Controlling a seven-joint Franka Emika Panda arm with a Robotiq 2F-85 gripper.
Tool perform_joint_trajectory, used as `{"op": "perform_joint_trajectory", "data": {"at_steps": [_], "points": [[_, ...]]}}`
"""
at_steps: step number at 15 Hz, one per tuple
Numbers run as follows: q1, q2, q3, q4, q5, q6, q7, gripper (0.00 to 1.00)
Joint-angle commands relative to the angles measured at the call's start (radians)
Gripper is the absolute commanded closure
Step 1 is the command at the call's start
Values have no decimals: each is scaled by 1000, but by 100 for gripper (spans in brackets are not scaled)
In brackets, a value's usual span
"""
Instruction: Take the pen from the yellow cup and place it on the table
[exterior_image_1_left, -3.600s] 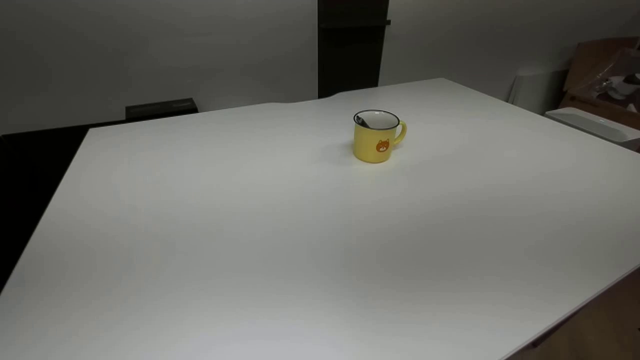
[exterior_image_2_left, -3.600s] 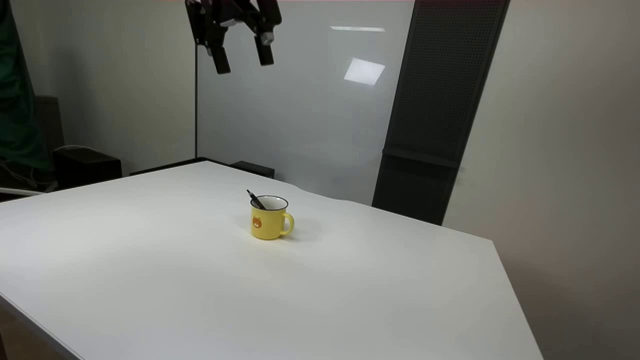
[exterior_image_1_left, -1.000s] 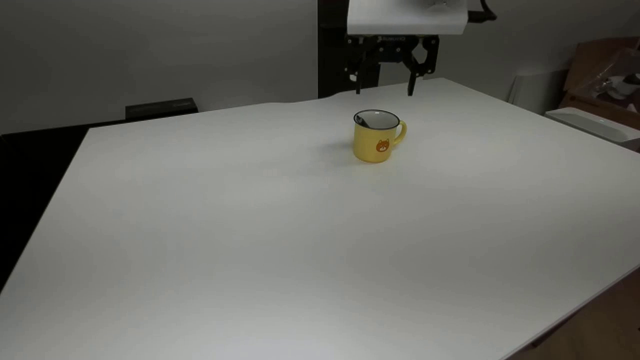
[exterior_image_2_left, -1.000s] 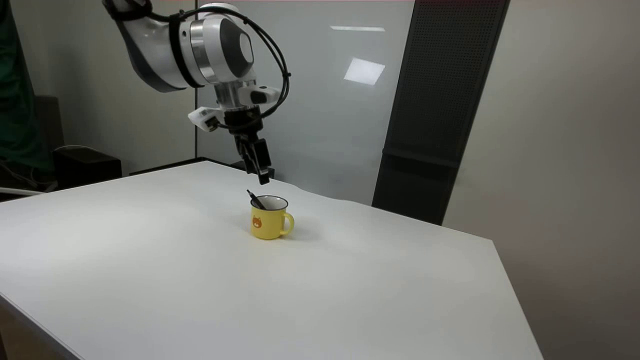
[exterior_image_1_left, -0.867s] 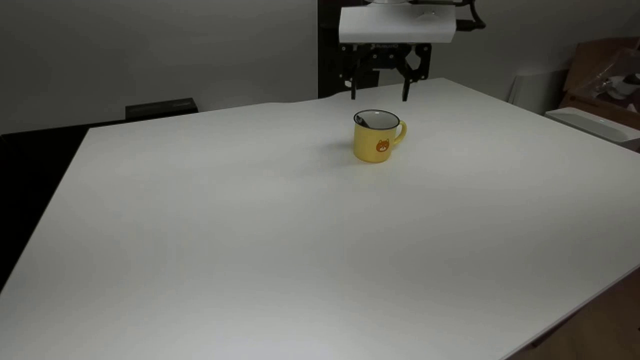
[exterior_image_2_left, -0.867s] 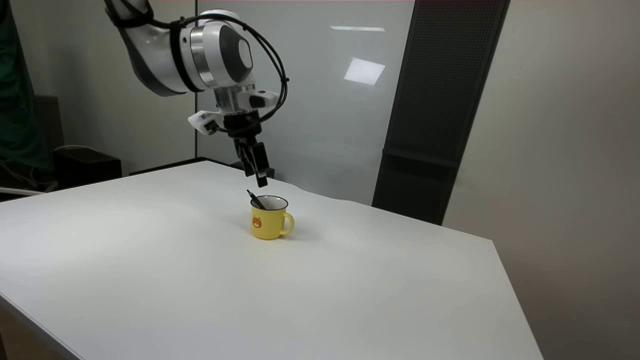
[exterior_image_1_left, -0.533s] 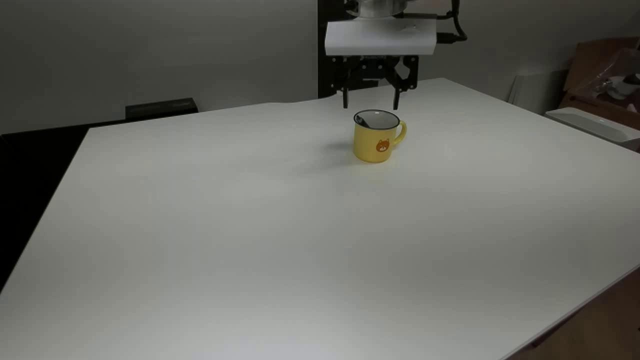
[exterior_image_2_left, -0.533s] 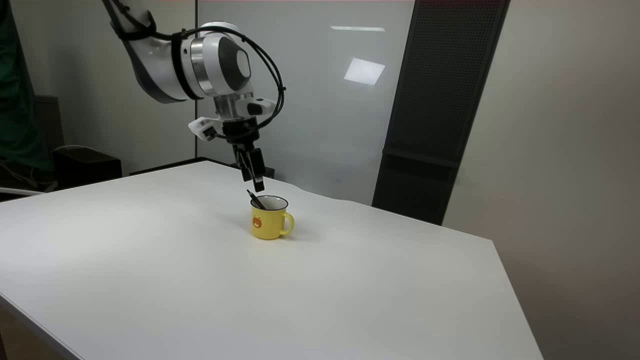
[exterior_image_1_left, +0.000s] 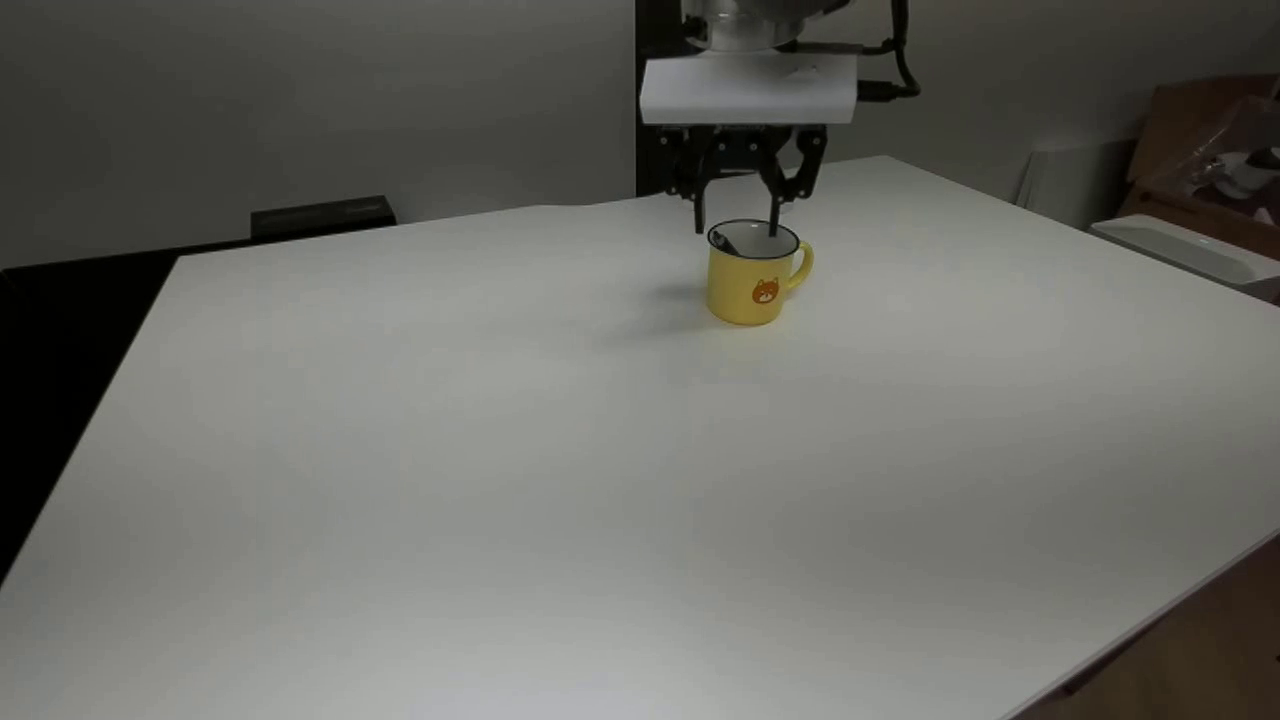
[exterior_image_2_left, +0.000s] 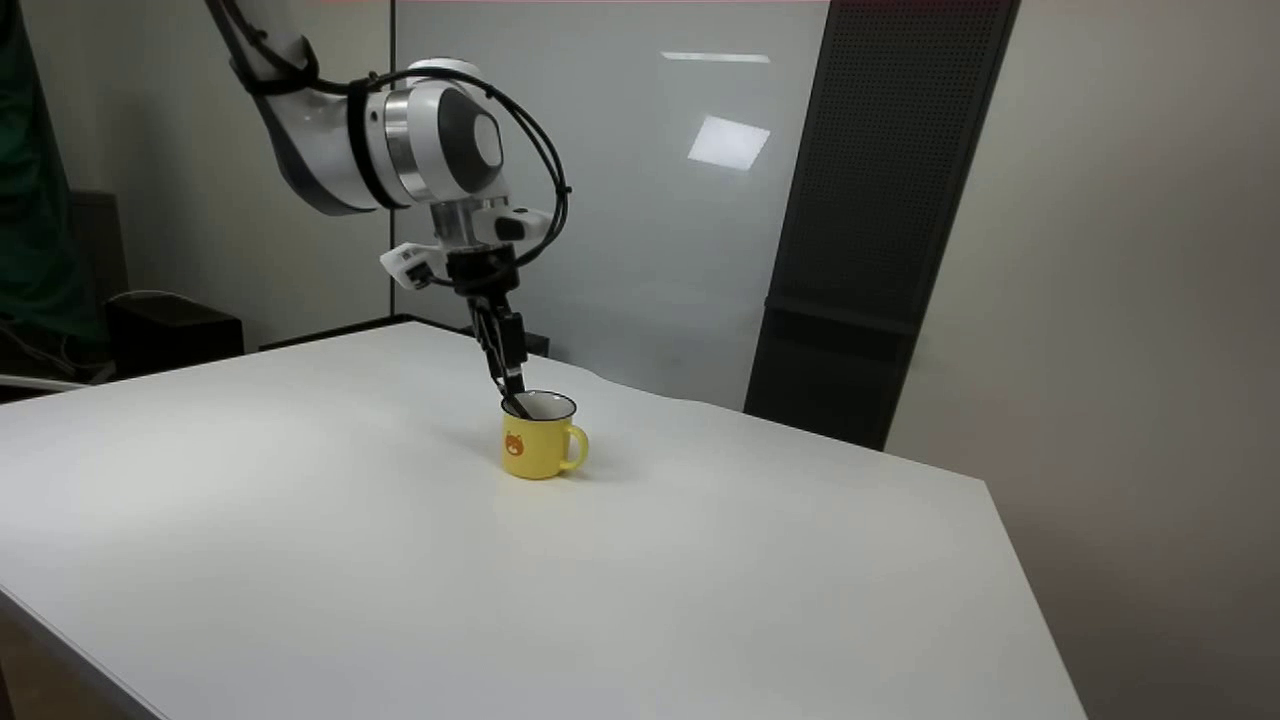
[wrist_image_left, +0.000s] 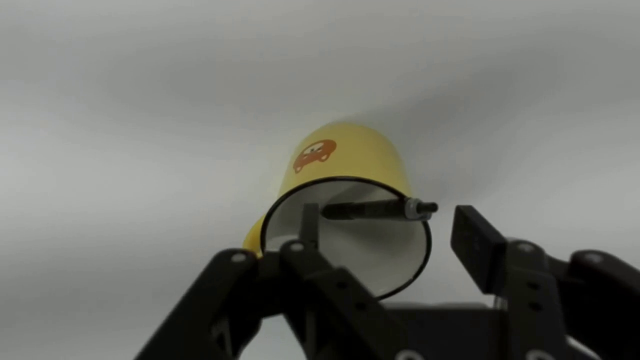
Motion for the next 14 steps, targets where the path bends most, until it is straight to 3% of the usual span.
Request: {"op": "perform_joint_trajectory", "data": {"at_steps": [1, 7, 14], "points": [[14, 12, -16, 27, 16, -28, 15, 59], [7, 5, -3, 16, 30, -43, 0, 99], [3, -15, 20, -10, 65, -42, -19, 100]]}}
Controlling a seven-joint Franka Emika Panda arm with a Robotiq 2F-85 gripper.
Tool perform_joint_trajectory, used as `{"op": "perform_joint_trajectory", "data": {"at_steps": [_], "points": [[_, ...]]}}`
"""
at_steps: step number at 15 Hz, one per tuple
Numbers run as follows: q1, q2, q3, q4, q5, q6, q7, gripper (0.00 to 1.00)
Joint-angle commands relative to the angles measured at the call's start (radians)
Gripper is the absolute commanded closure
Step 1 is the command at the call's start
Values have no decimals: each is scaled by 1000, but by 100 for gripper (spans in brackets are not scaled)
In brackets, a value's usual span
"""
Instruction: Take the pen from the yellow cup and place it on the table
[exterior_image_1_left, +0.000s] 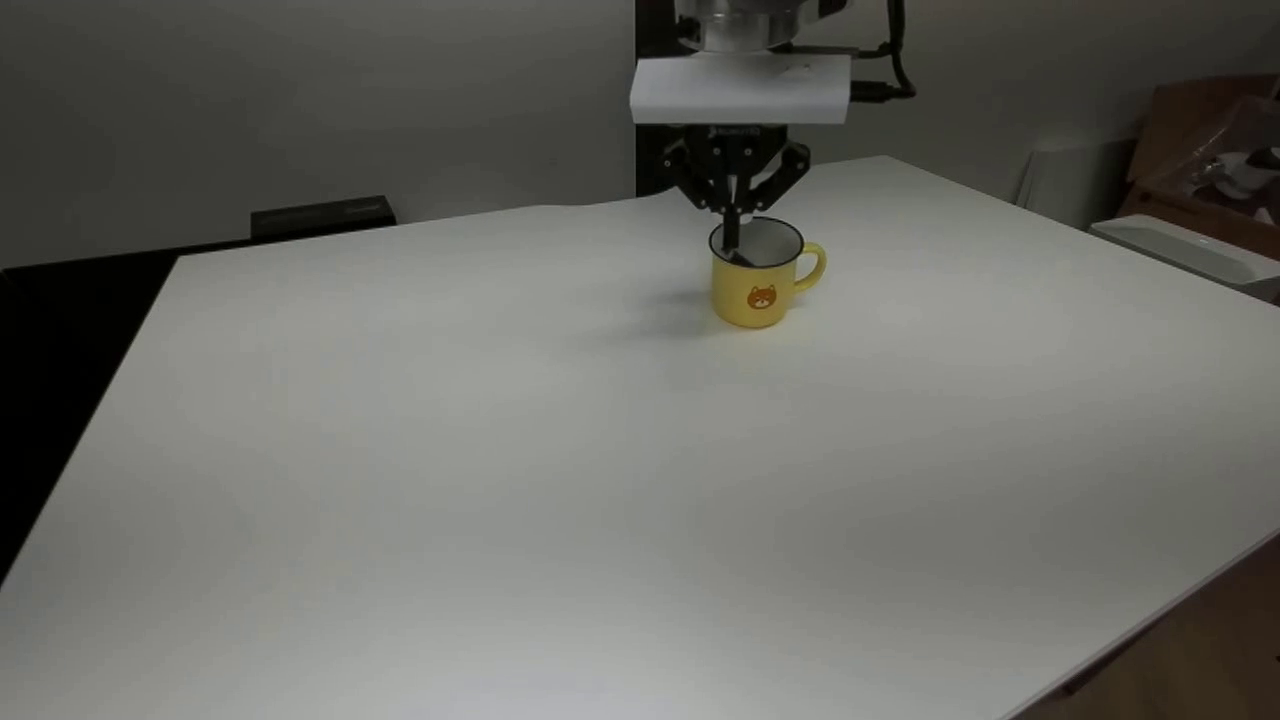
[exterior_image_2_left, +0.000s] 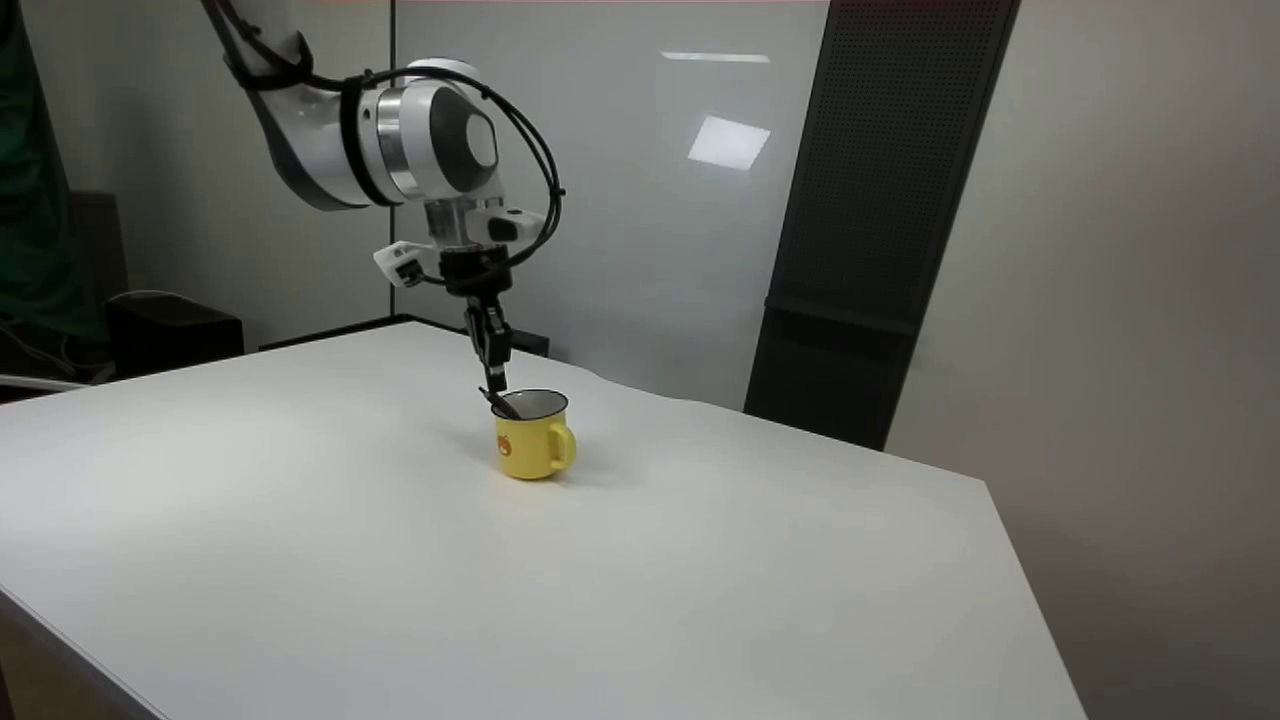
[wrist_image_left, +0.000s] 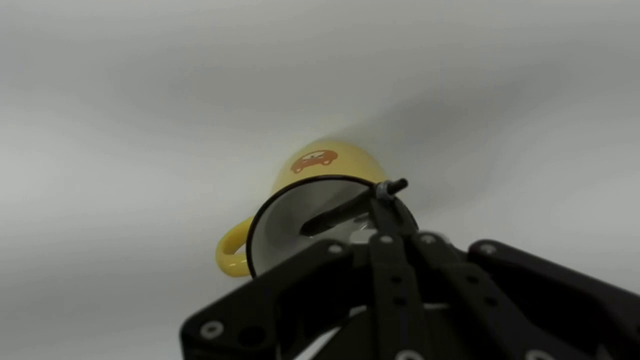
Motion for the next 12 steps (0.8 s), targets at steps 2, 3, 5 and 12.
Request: {"op": "perform_joint_trajectory", "data": {"at_steps": [2, 3, 5, 12], "points": [[3, -21, 6, -18, 24, -13, -6, 100], [4, -26, 5, -23, 23, -11, -4, 100], [7, -37, 1, -30, 20, -6, 0, 100], [16, -92, -20, -56, -4, 8, 23, 100]]}}
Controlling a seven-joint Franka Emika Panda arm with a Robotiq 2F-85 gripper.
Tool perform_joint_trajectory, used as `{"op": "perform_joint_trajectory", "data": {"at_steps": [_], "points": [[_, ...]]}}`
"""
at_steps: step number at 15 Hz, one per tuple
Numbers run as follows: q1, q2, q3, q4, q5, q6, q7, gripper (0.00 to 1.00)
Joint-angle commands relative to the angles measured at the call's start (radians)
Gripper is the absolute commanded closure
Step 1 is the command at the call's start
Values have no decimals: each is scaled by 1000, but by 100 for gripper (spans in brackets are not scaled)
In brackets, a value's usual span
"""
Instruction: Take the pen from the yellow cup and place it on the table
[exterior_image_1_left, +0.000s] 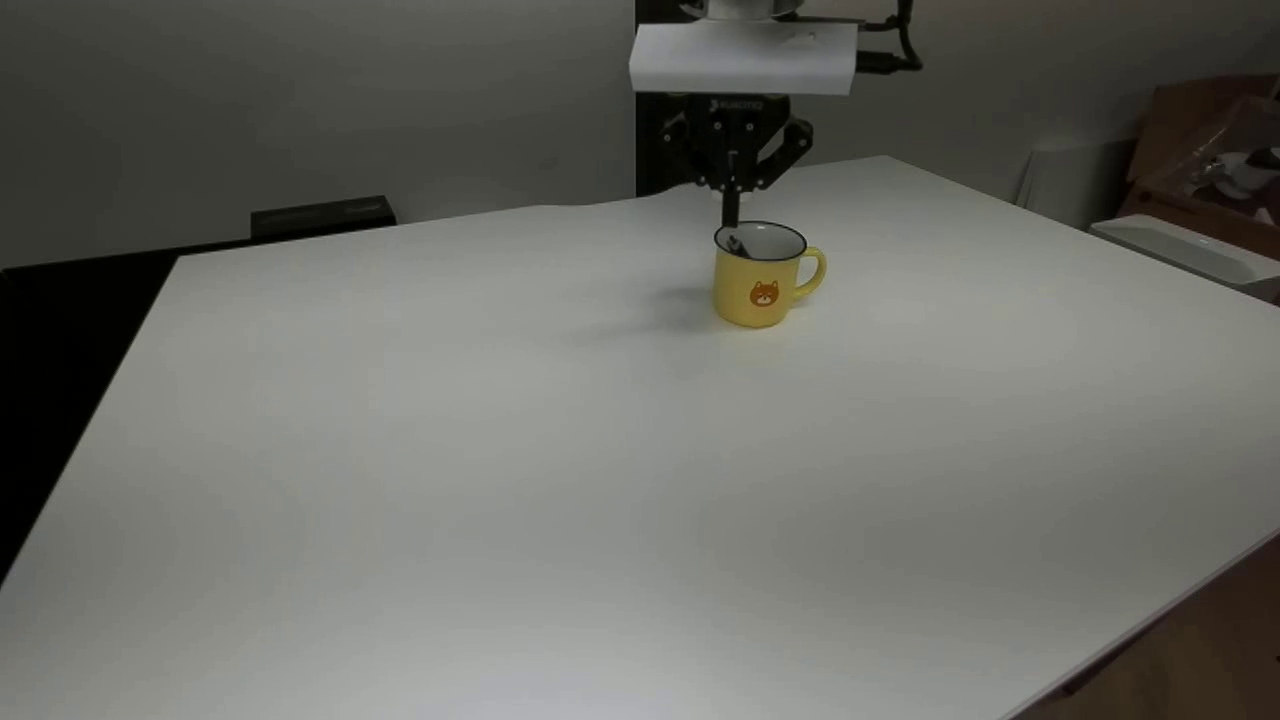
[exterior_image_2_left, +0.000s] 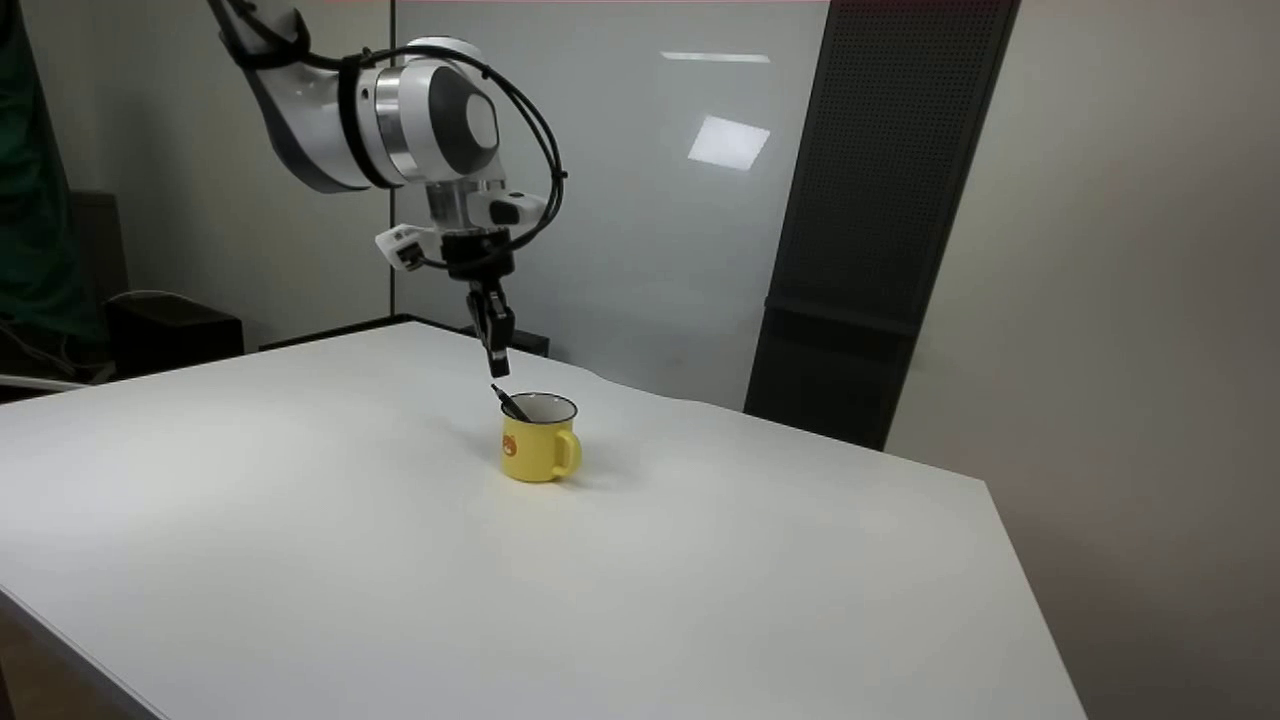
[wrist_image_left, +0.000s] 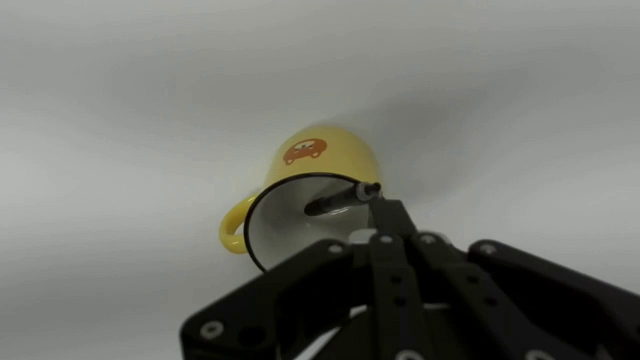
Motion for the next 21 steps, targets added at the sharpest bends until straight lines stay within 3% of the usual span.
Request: {"op": "perform_joint_trajectory", "data": {"at_steps": [1, 4, 5, 7, 17, 21], "points": [[19, -65, -20, -49, -16, 9, 27, 100], [25, -100, -21, -69, -34, 11, 33, 100], [22, -108, -16, -73, -29, 6, 29, 75], [14, -118, -8, -83, -21, 5, 23, 69], [-8, -116, -15, -152, -13, 8, 26, 2], [-12, -104, -21, -148, -14, 6, 24, 0]]}}
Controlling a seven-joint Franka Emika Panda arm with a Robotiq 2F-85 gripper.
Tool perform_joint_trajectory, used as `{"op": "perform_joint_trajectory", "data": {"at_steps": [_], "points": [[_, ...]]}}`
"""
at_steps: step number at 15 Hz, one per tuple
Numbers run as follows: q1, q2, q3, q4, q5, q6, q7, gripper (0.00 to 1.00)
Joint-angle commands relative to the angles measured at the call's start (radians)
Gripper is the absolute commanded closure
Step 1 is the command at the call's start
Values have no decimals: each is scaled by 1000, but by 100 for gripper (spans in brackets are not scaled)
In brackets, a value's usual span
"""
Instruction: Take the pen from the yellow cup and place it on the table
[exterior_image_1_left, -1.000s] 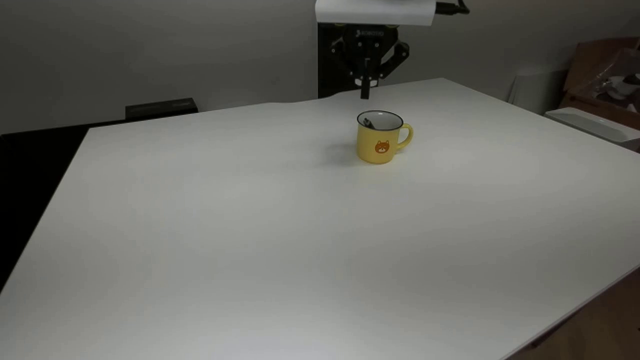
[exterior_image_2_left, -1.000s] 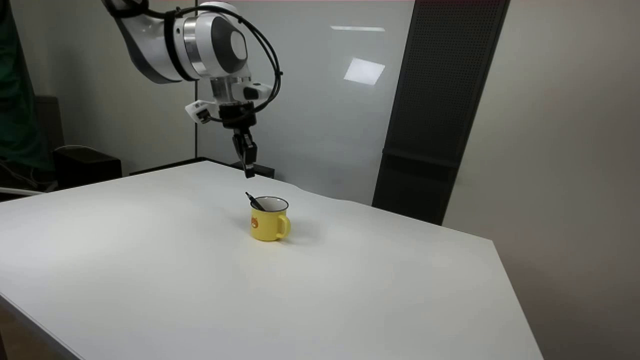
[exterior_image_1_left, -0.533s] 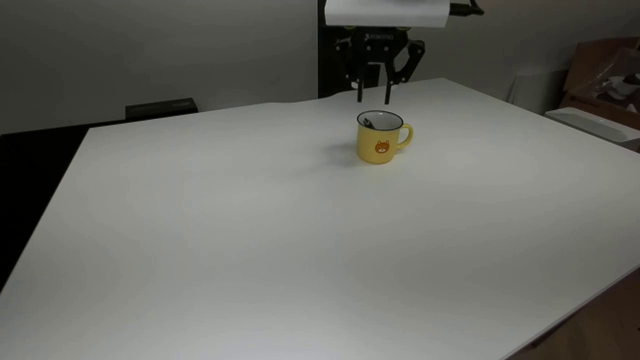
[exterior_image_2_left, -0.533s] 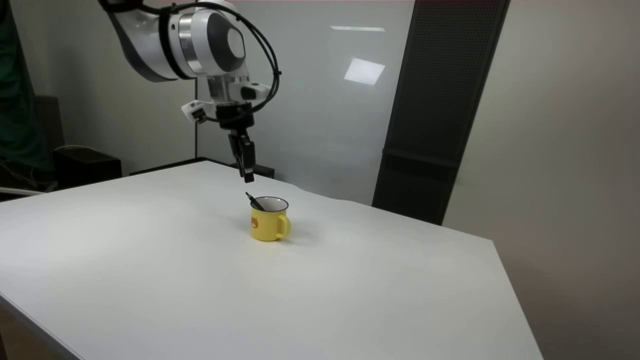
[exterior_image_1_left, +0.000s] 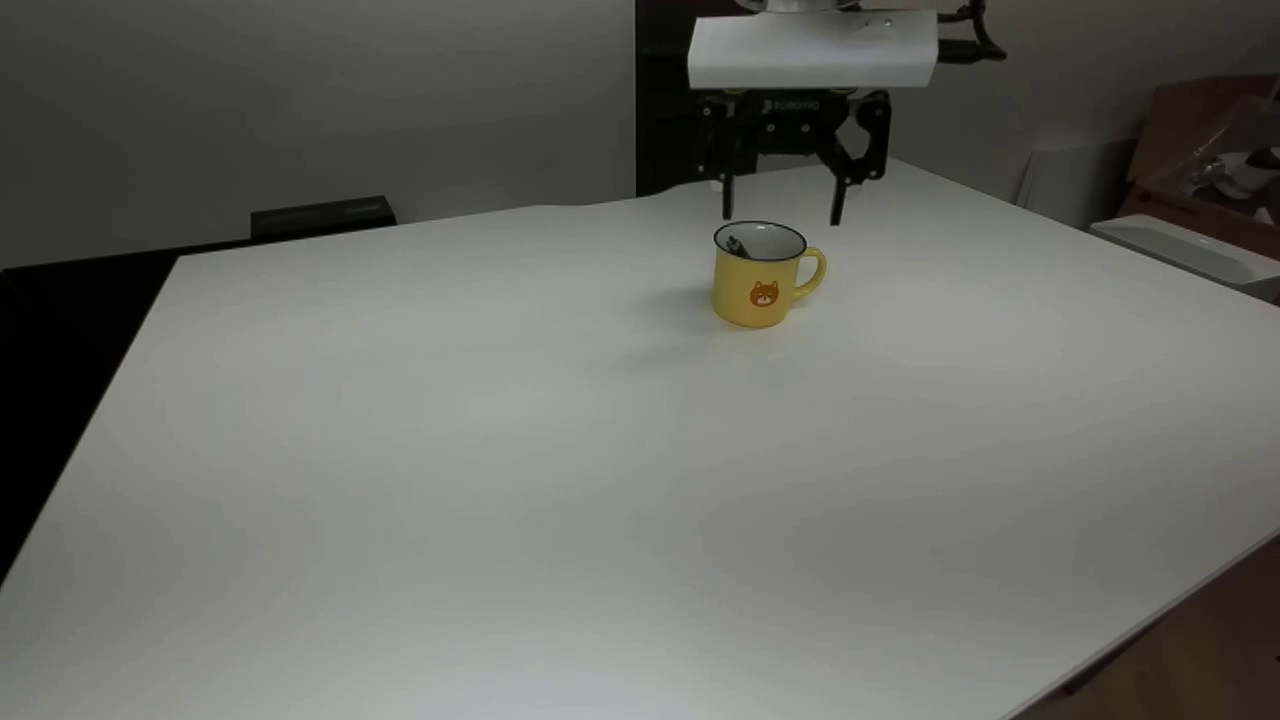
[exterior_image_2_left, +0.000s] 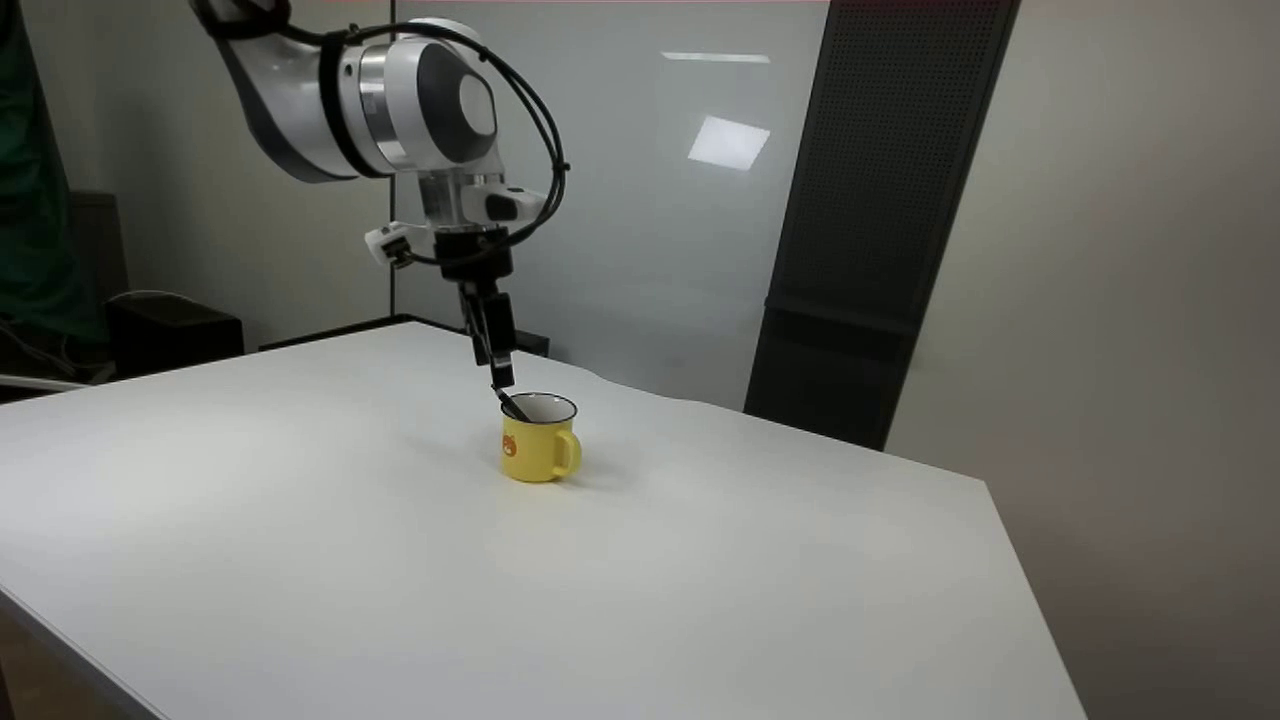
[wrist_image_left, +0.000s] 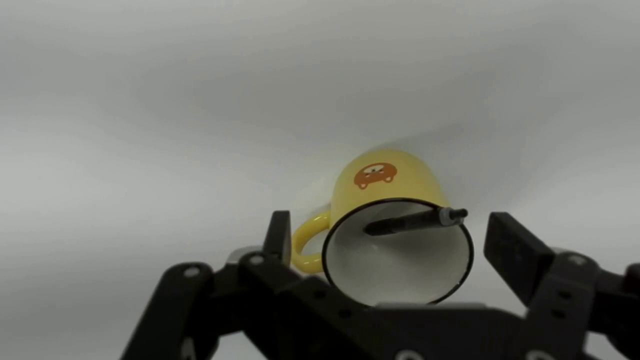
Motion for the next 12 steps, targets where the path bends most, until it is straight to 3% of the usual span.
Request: {"op": "perform_joint_trajectory", "data": {"at_steps": [1, 12], "points": [[-4, -5, -3, -5, -5, -2, 20, 0], [-3, 72, 0, 66, 4, -19, 7, 0]]}}
